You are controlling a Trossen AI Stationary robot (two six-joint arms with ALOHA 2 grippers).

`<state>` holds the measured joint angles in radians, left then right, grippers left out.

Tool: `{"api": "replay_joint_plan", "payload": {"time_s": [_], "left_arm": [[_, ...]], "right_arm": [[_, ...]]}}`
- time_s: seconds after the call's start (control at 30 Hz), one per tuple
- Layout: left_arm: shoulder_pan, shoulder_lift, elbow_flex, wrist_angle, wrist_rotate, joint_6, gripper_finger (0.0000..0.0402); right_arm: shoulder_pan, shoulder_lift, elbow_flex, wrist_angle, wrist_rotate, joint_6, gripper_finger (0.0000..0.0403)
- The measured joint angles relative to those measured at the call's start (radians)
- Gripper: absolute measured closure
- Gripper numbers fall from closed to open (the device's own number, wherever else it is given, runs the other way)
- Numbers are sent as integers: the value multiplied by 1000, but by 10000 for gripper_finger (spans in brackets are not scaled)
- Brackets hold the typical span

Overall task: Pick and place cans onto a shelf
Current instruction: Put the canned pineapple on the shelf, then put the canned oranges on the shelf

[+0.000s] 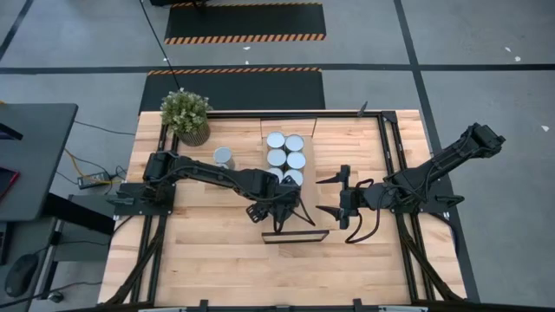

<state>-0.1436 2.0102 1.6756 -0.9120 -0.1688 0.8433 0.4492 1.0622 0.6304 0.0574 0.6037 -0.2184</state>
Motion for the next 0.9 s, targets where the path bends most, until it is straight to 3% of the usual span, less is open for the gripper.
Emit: {"api": "replay_joint_plan", "payload": {"time_s": [0.17,0.37,0.9], "left_arm": [[-8,-12,0,1,-59,-19,10],[-17,-58,1,-3,-59,-56,4],[-16,-118,-1,-54,14,-169,4]], "right_arm": [[0,0,0,-1,0,6,54],[0,0,0,0,0,6,54],[0,0,0,6,-2,17,54]]}}
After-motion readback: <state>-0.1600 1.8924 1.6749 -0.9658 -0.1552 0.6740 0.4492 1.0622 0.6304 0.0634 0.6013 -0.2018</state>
